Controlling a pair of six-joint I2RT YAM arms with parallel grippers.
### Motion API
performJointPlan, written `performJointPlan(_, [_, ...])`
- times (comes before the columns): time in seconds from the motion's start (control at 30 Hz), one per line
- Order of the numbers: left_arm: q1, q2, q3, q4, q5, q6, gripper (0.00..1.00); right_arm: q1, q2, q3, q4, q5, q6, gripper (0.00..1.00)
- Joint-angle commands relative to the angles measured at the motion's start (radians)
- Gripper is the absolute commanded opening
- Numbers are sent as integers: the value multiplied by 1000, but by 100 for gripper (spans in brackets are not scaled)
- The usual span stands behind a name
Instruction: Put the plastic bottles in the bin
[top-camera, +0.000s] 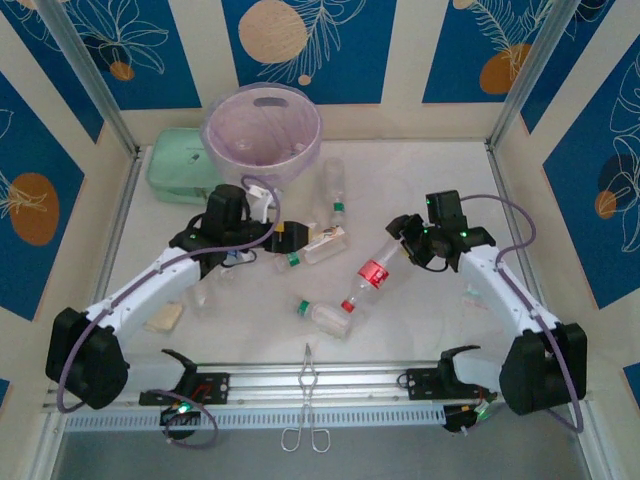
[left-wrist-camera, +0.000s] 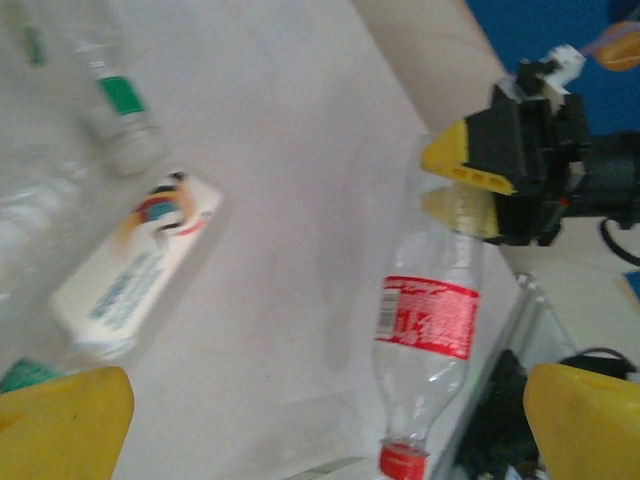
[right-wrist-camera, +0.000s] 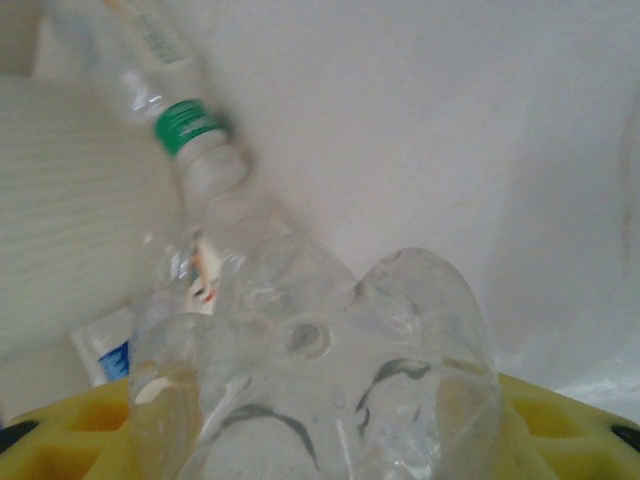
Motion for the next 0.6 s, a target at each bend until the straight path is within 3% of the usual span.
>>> performJointPlan(0.0, [-64, 35, 60, 90, 107, -22, 100, 14, -33, -7, 137, -148, -89, 26])
performJointPlan(0.17, [-141, 94, 107, 115, 142, 25, 100, 68, 39, 82, 200, -264, -154, 27])
performJointPlan(0.33, [-180, 171, 205, 4, 104, 142, 100, 120, 100, 137, 273, -306, -137, 27])
performJointPlan(0.5, [-190, 227, 206, 57, 124, 112, 100, 135, 110, 160, 325, -313, -96, 27])
performJointPlan(0.57, [-193, 249, 209, 52, 83, 97, 100, 143, 107, 160, 337, -314, -88, 27])
